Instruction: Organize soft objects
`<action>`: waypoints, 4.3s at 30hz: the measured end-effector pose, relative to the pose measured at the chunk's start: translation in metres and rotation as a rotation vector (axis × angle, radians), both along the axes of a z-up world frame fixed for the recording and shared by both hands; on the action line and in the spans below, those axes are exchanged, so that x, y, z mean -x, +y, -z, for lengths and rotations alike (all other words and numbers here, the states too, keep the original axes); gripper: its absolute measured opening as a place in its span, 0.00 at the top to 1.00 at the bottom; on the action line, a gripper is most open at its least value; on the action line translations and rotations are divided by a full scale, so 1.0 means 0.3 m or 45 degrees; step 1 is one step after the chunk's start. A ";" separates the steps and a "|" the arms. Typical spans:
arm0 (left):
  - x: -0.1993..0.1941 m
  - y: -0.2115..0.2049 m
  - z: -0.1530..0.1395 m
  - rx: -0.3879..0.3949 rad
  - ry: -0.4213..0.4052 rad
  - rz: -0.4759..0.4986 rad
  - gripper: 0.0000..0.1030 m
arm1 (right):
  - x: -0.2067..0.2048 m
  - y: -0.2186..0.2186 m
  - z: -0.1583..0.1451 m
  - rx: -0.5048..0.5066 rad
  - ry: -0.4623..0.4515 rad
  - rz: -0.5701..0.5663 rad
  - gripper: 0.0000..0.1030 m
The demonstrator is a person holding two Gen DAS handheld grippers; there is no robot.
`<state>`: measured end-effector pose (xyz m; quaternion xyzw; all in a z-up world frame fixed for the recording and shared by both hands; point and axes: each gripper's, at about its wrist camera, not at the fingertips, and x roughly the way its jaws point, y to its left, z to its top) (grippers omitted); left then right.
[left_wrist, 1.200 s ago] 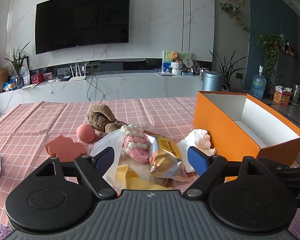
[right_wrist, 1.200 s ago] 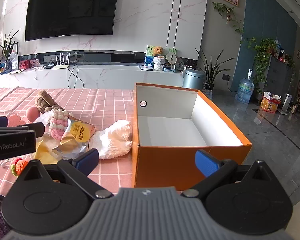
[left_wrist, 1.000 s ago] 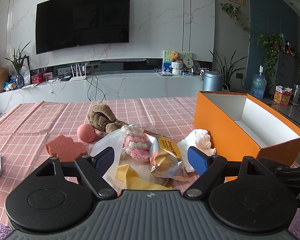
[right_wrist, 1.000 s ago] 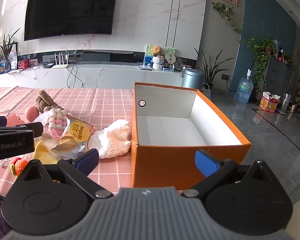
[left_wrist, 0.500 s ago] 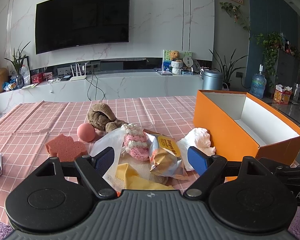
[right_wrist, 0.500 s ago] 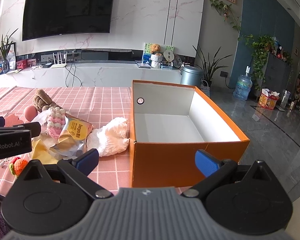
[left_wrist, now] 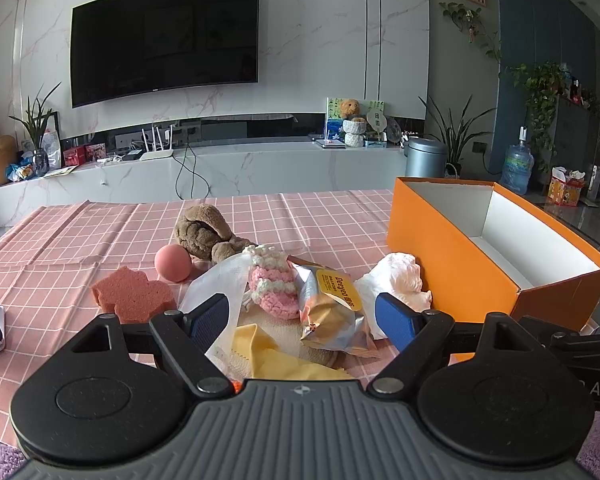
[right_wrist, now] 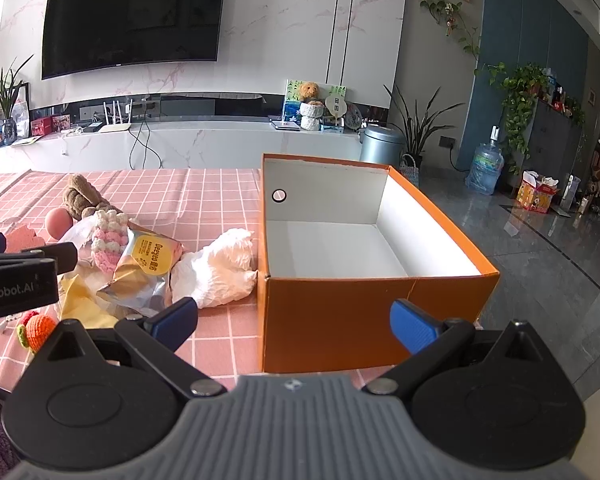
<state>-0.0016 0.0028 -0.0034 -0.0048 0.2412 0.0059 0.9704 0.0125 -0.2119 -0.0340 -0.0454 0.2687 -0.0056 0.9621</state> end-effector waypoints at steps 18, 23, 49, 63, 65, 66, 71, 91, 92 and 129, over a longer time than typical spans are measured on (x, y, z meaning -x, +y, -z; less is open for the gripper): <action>-0.001 0.000 0.001 -0.002 0.001 0.000 0.06 | -0.001 0.003 0.001 0.002 0.002 -0.002 0.02; 0.000 0.000 0.002 -0.001 0.003 -0.002 0.06 | 0.000 0.003 0.002 0.001 0.005 -0.002 0.02; 0.005 0.012 0.010 0.006 0.049 0.049 0.06 | 0.005 0.018 0.014 0.001 0.015 -0.040 0.02; -0.021 0.162 0.025 0.174 0.216 0.096 0.16 | 0.008 0.111 -0.004 -0.046 -0.052 -0.375 0.20; -0.032 0.181 0.022 0.153 0.212 0.084 0.25 | -0.008 0.137 -0.001 -0.049 -0.052 -0.427 0.25; -0.042 0.191 0.021 0.139 0.214 0.080 0.30 | -0.018 0.149 0.001 -0.048 -0.054 -0.446 0.27; -0.107 0.251 0.028 0.126 0.219 0.090 0.31 | -0.126 0.192 0.016 -0.070 0.004 -0.481 0.33; -0.449 0.382 0.220 0.183 0.479 -0.025 0.37 | -0.610 0.333 0.208 -0.301 0.434 -0.430 0.26; -0.452 0.379 0.220 0.181 0.480 -0.022 0.43 | -0.614 0.335 0.211 -0.312 0.444 -0.436 0.28; -0.277 0.166 -0.140 0.098 0.136 0.169 0.98 | -0.482 0.106 -0.101 -0.582 0.265 -0.536 0.57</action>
